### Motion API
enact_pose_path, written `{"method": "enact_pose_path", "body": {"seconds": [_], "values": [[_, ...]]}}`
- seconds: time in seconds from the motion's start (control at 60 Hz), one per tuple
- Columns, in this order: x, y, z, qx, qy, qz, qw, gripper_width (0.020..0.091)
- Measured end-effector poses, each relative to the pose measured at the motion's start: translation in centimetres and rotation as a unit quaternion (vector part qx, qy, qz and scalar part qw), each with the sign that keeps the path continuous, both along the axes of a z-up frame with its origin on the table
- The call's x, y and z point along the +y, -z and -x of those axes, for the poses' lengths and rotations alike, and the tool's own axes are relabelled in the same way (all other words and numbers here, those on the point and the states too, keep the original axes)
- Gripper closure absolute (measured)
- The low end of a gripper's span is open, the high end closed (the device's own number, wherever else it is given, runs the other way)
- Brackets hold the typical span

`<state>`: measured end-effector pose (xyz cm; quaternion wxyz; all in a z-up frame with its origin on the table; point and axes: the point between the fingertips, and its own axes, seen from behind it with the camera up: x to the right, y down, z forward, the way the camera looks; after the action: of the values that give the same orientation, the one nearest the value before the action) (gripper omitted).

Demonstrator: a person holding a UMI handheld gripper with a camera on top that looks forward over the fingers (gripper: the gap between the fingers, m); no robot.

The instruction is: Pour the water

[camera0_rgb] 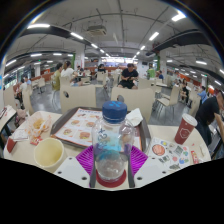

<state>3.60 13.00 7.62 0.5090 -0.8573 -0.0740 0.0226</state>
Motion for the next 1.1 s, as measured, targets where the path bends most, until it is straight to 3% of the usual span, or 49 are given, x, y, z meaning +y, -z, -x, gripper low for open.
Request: {"method": "enact_pose_path", "body": {"seconds": [0.15, 0.3, 0.333, 0.383, 0.4, 0.433, 0.5, 0.75, 1.1], "values": [[-0.3, 0.3, -0.4, 0.002, 0.009, -0.018, 1.0, 0.0643], [-0.5, 0.8, -0.7, -0.002, 0.024, 0.006, 1.0, 0.0524], [-0.9, 1.3, -0.8, -0.006, 0.03, 0.026, 0.999, 0.0454], [-1.7, 1.3, -0.7, -0.003, 0.033, 0.041, 0.999, 0.025], [-2.0, 1.2, -0.6, -0.003, 0.034, 0.045, 0.998, 0.0243], [-2.7, 0.8, -0.6, -0.003, 0.04, 0.051, 0.998, 0.0287], [-4.5, -0.2, -0.9, -0.011, 0.058, 0.066, 0.996, 0.0244], [-15.6, -4.8, 2.0, -0.012, 0.115, 0.115, 0.987, 0.0253], [-23.8, -8.3, 7.4, -0.022, 0.116, 0.117, 0.986, 0.0256]]}}
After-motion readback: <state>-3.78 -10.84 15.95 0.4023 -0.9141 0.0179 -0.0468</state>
